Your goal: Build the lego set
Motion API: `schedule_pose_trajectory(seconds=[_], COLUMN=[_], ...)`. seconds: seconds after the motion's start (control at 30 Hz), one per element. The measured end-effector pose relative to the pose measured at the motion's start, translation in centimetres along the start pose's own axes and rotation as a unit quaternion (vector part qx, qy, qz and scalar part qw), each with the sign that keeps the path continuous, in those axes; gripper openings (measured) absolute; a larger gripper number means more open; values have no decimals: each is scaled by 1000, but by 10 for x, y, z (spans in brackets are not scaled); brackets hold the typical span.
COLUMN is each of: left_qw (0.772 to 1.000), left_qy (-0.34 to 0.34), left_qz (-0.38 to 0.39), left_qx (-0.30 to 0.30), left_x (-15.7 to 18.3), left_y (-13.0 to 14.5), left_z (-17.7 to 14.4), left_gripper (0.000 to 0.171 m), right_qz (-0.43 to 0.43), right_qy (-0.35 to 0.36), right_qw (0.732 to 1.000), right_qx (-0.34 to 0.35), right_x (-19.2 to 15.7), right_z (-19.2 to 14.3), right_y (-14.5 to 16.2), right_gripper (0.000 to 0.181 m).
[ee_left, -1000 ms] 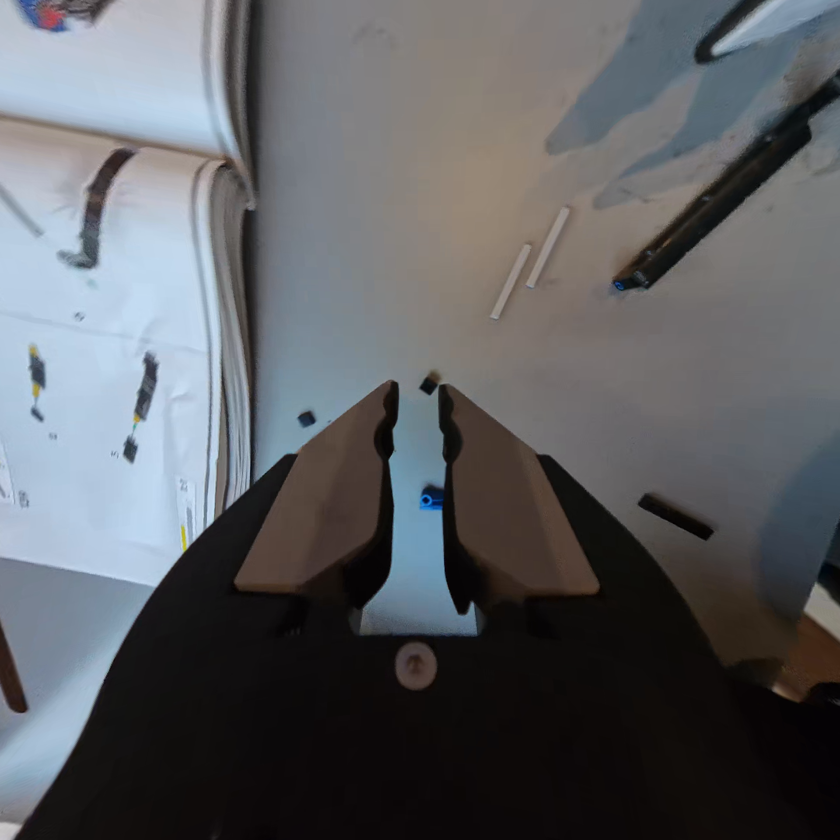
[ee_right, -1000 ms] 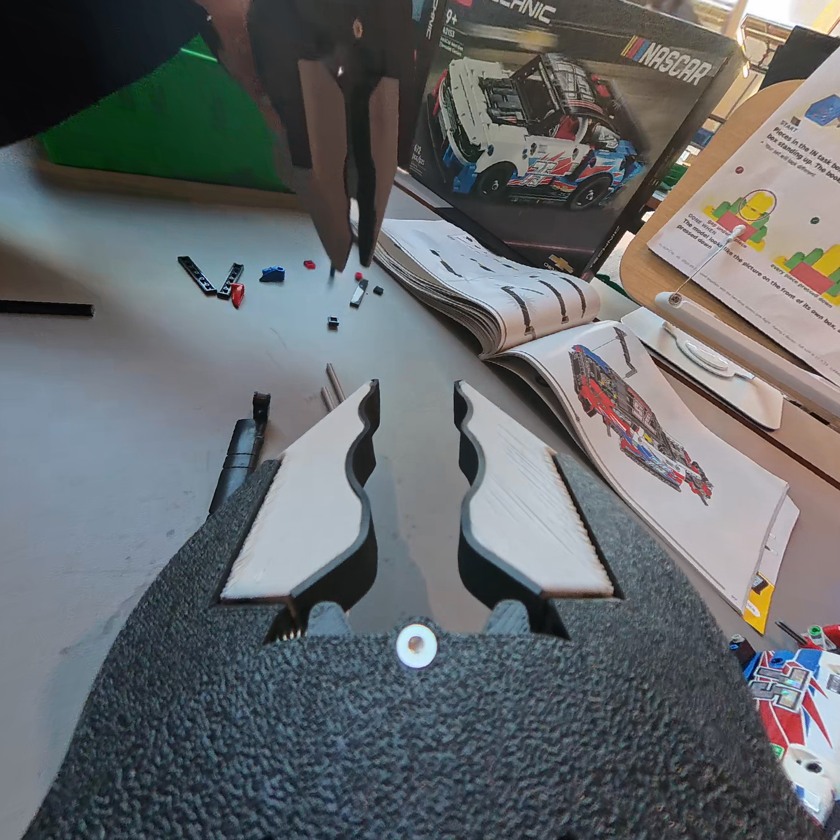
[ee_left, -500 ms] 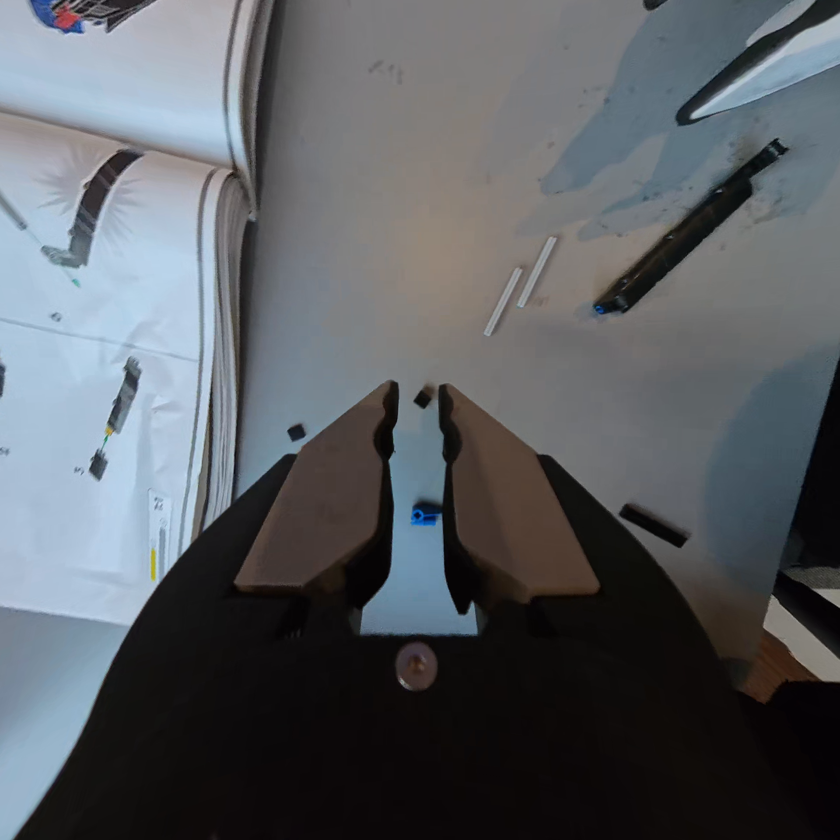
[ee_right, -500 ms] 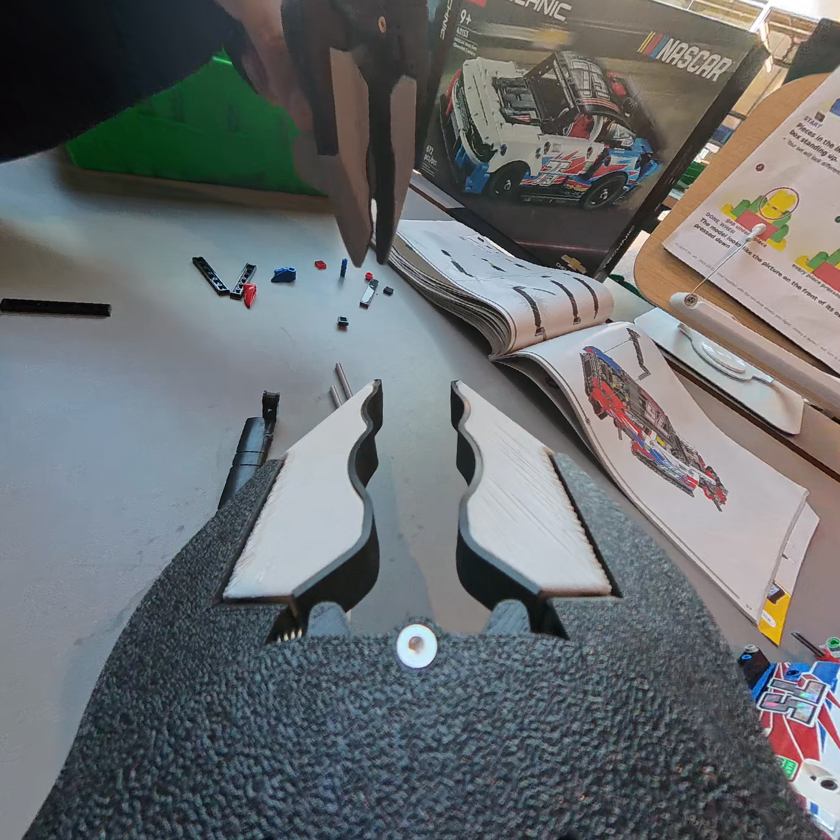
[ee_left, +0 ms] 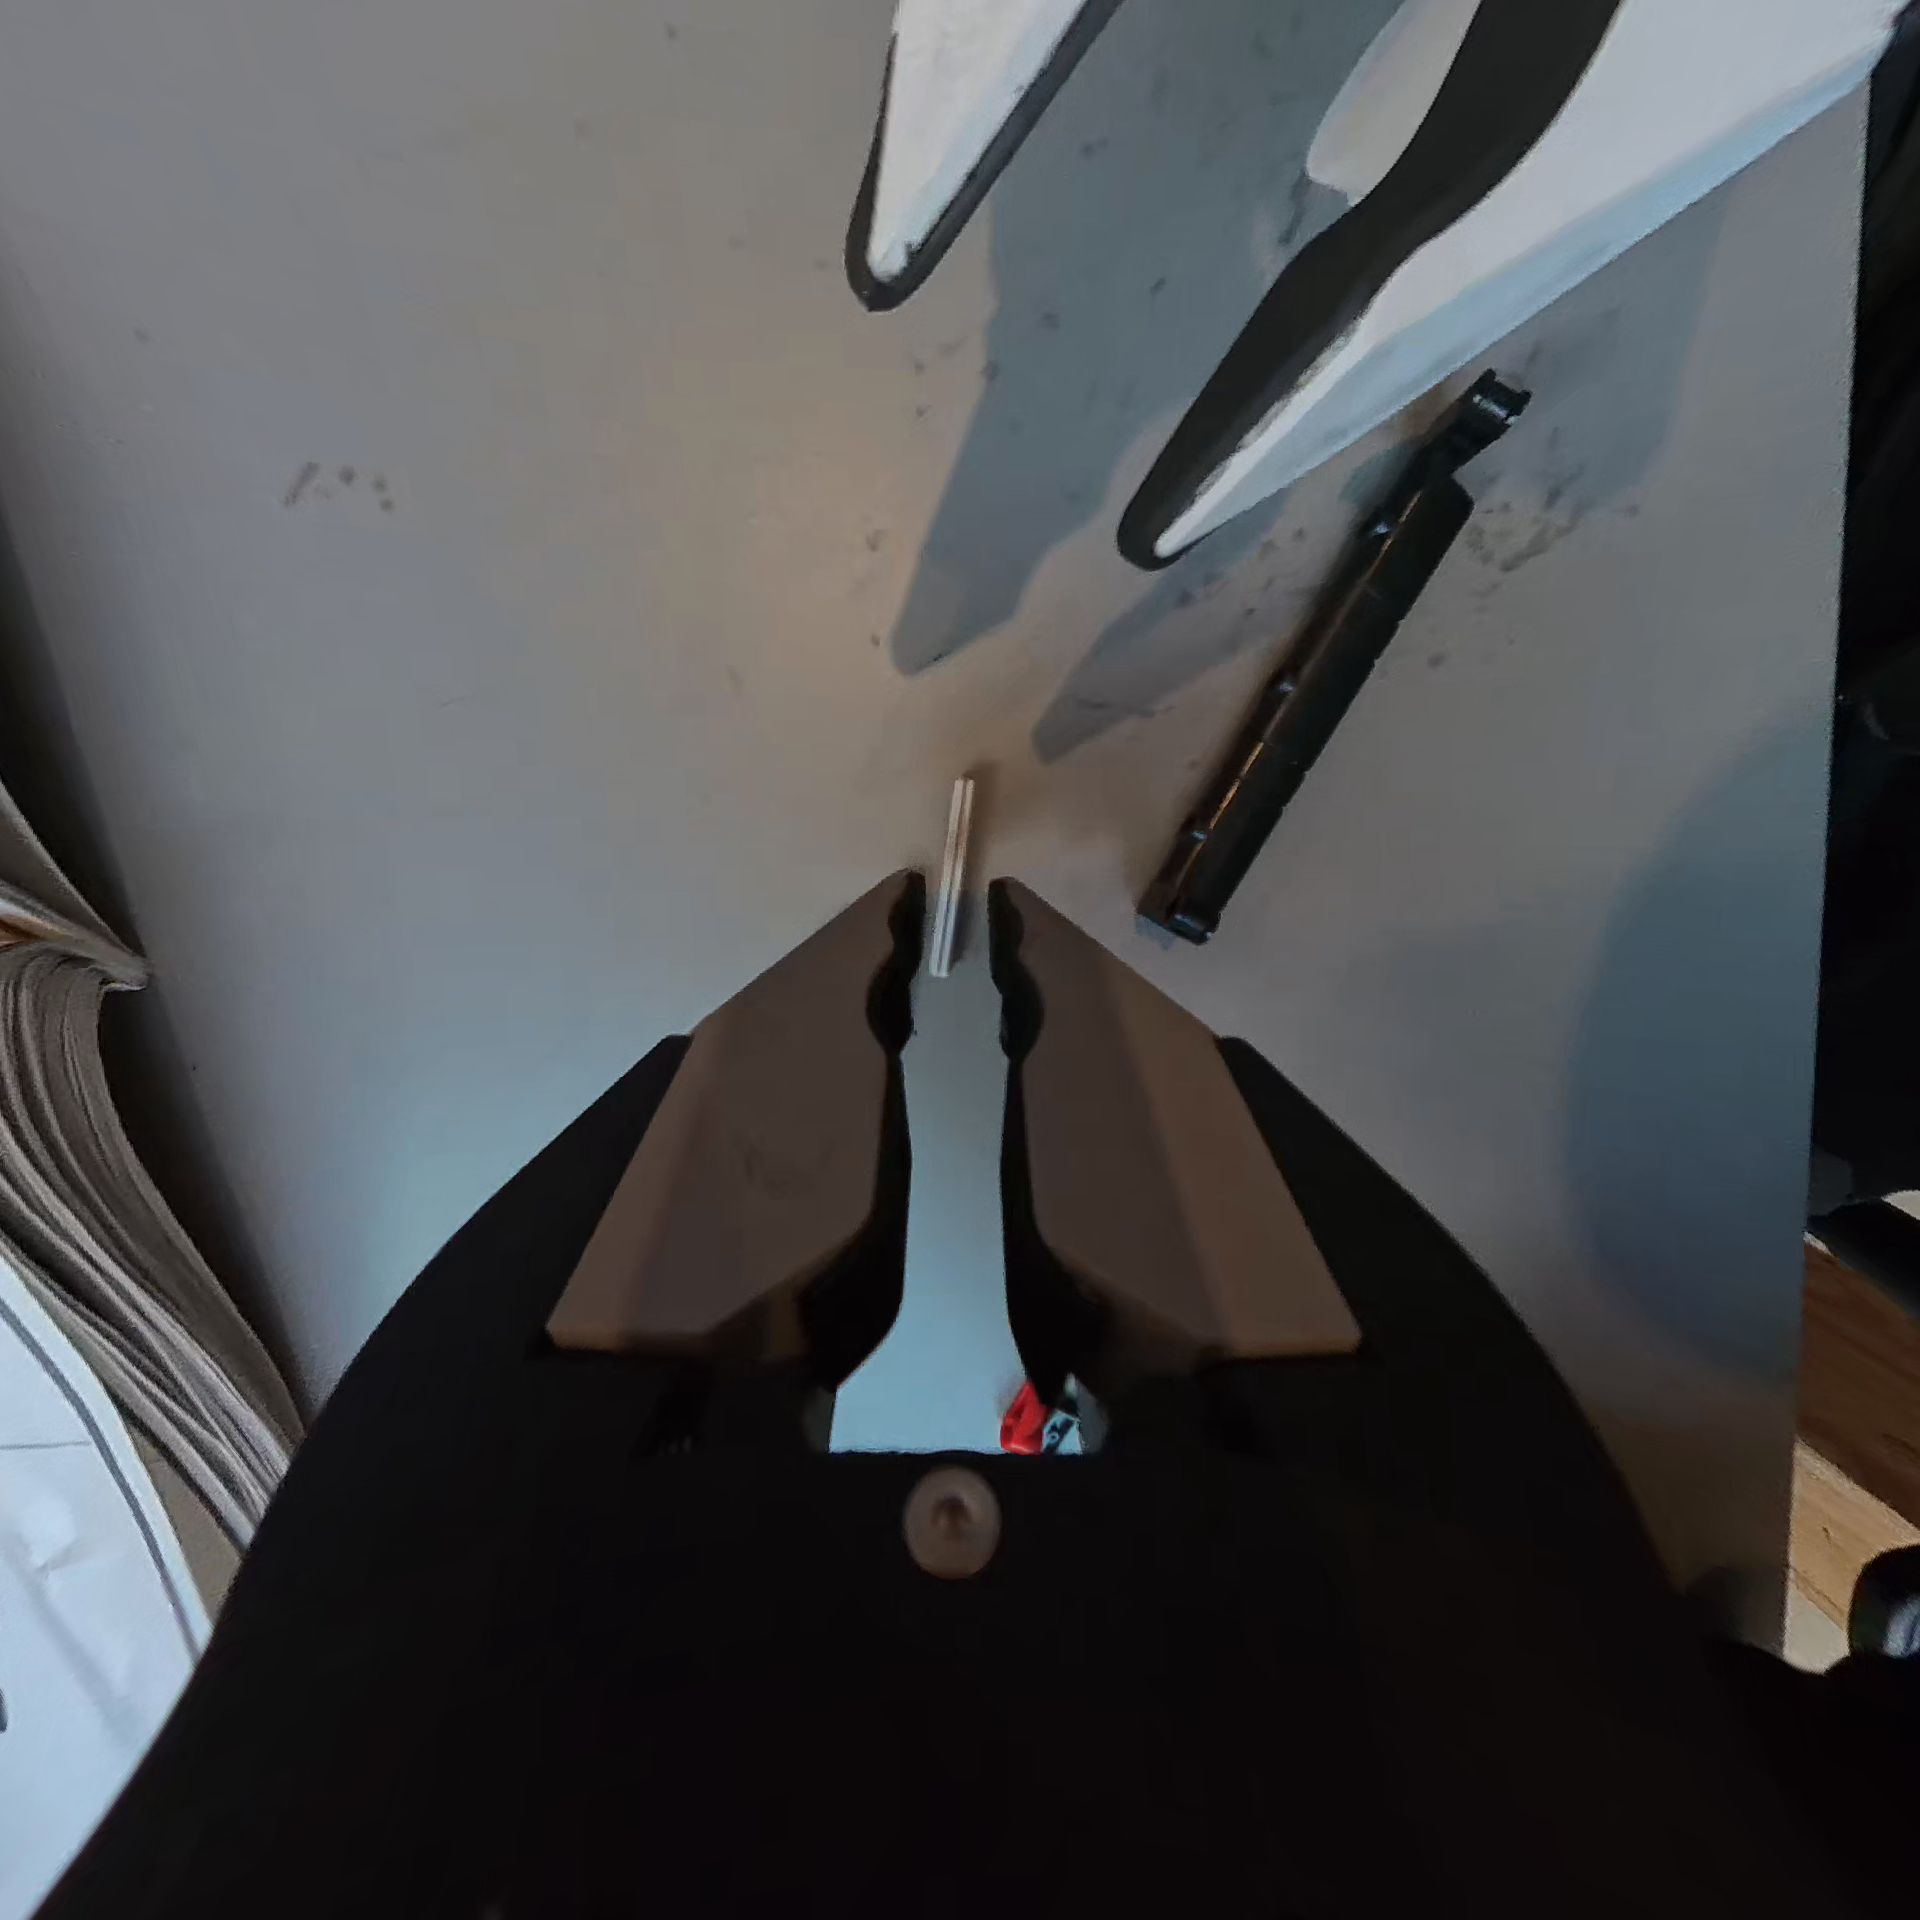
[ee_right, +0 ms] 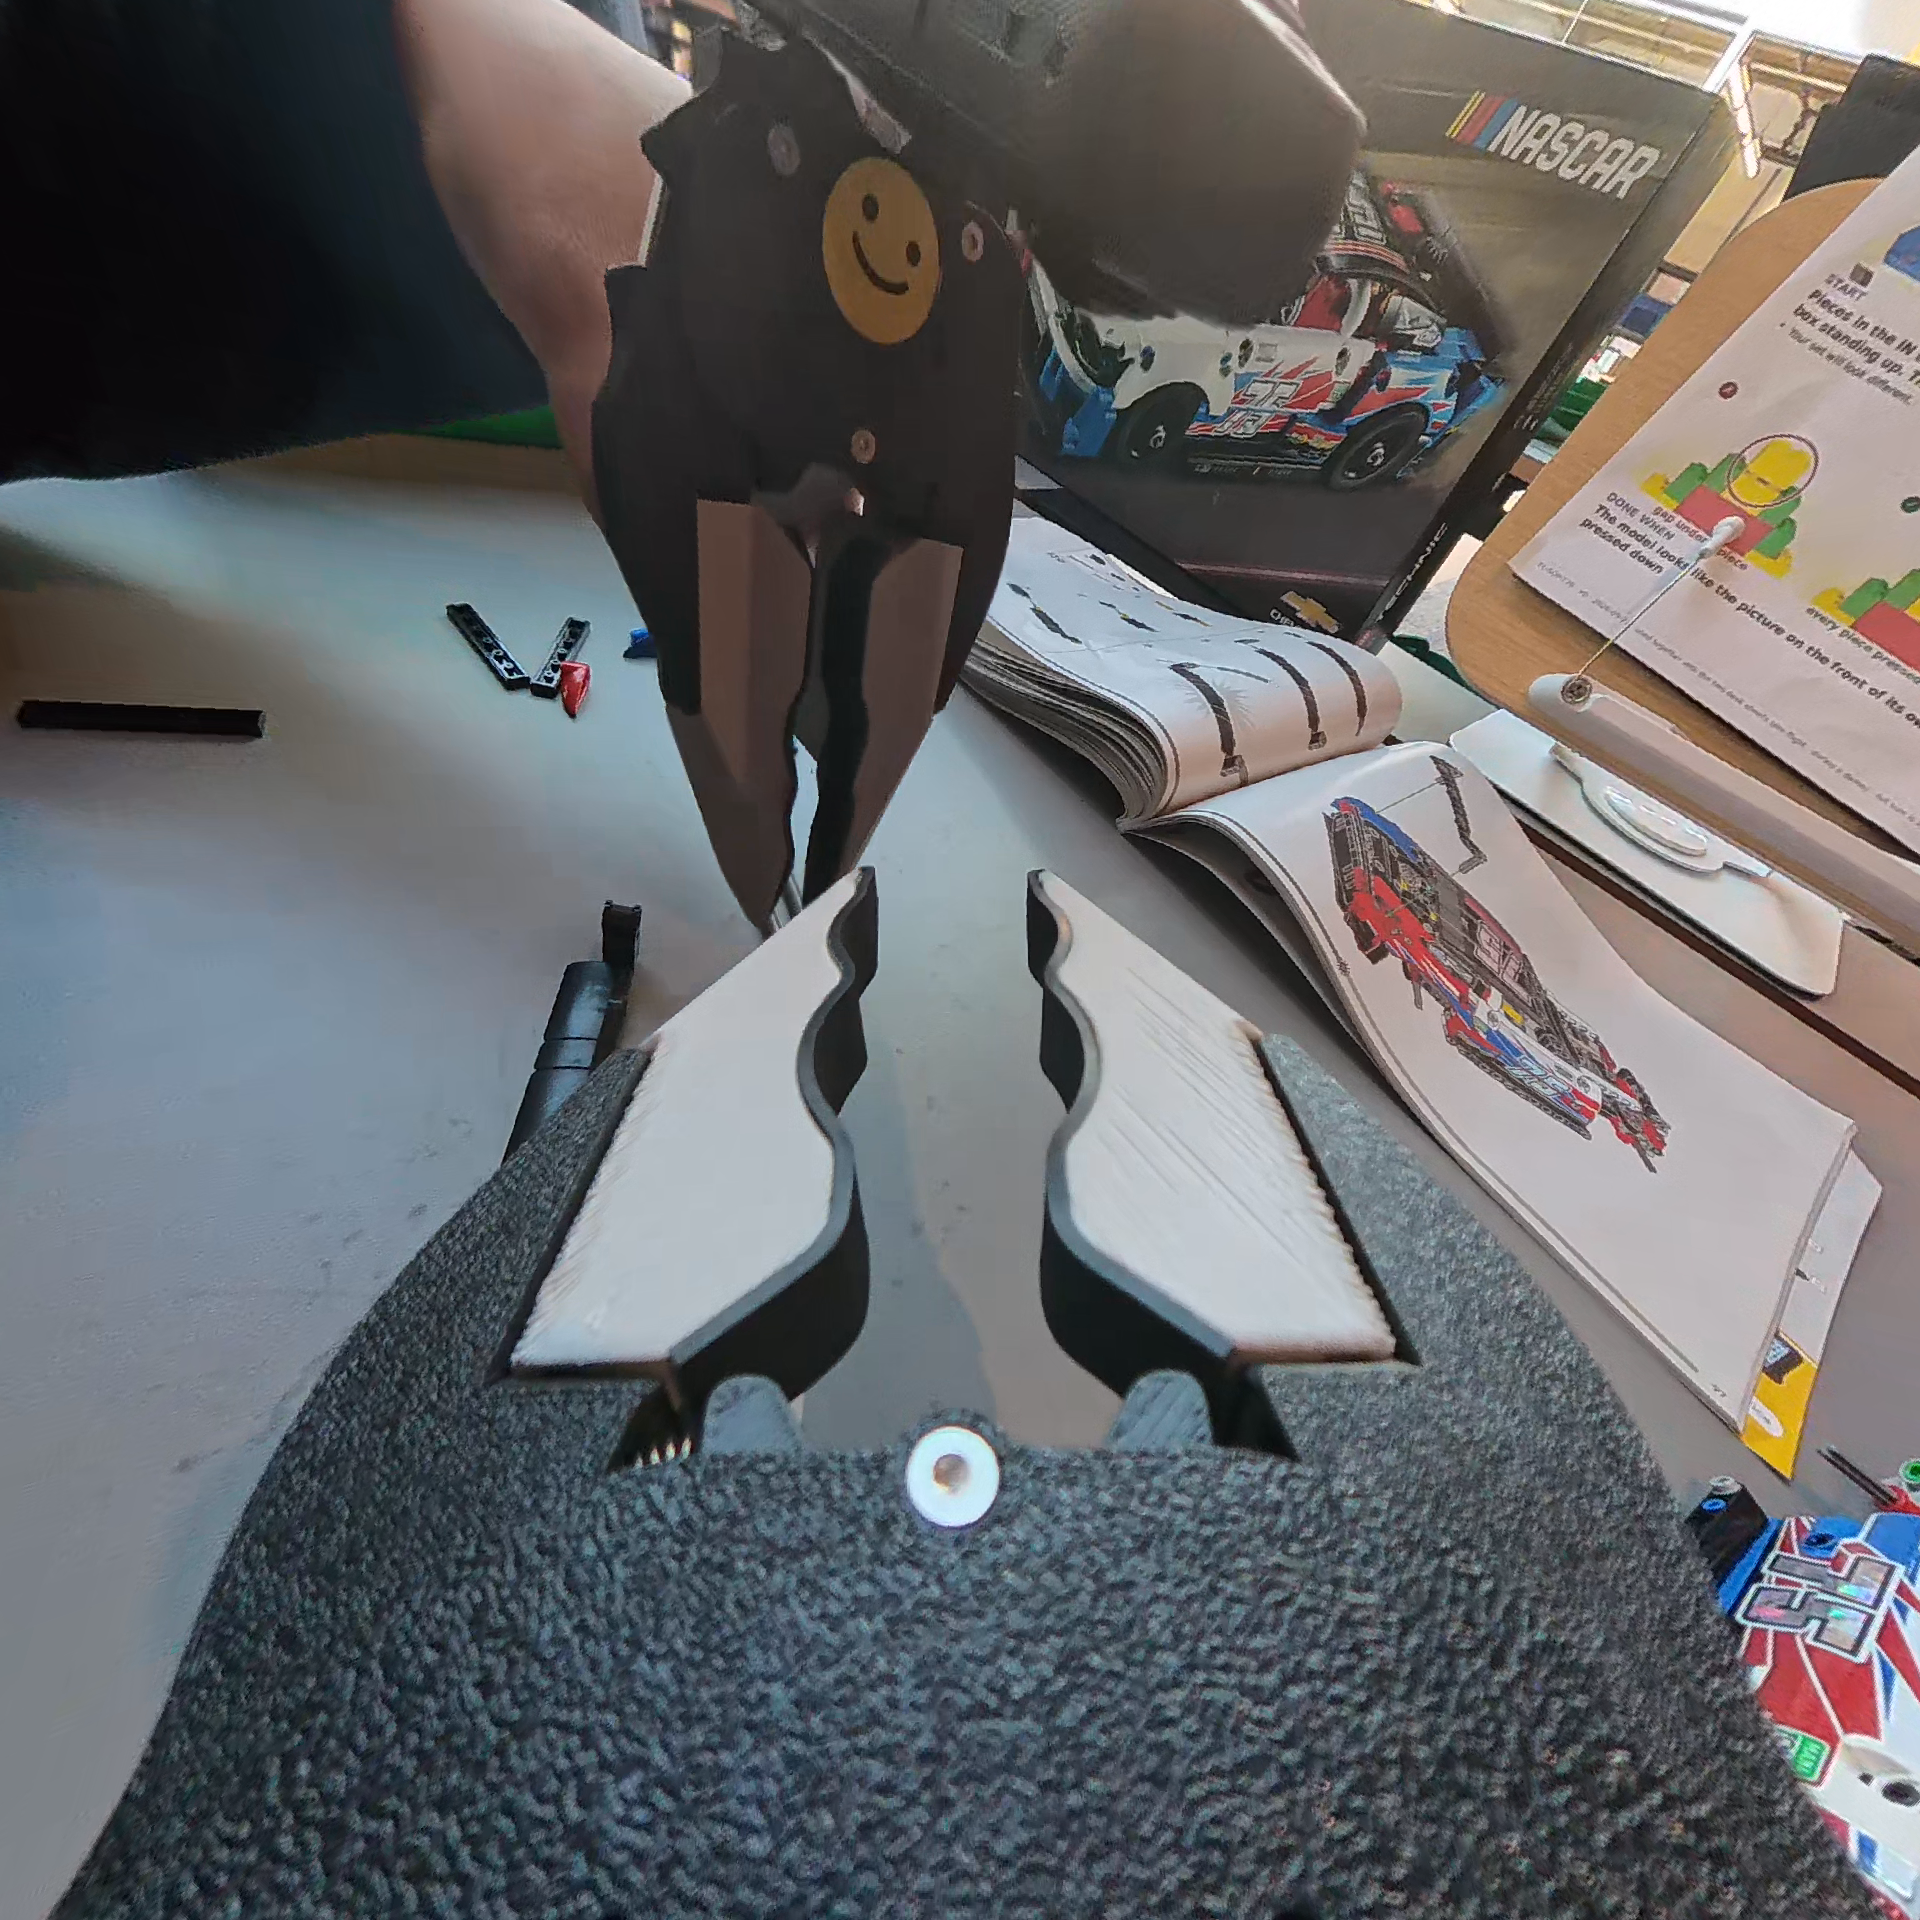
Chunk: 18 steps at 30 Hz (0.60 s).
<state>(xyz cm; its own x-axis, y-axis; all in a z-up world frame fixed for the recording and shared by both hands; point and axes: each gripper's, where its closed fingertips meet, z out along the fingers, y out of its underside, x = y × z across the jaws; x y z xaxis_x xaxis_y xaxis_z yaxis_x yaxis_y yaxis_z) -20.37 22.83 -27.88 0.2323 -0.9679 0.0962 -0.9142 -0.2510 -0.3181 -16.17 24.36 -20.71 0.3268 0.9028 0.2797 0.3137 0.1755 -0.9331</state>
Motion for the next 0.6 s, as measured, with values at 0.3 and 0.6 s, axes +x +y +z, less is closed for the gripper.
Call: schedule_pose_trajectory(seconds=[0.3,0.6], left_qw=[1000,991], left_qy=[-11,-83], left_qz=[26,73], left_qx=[-15,77], left_x=[3,-8], left_y=[-3,-34], left_z=[11,-17], left_gripper=[1,0], right_qz=[-1,102], right_qy=[3,4], right_qw=[1000,995], right_qx=[-1,-17], right_x=[1,14], right_z=[1,-25], right_y=[0,-5], right_gripper=[27,6])
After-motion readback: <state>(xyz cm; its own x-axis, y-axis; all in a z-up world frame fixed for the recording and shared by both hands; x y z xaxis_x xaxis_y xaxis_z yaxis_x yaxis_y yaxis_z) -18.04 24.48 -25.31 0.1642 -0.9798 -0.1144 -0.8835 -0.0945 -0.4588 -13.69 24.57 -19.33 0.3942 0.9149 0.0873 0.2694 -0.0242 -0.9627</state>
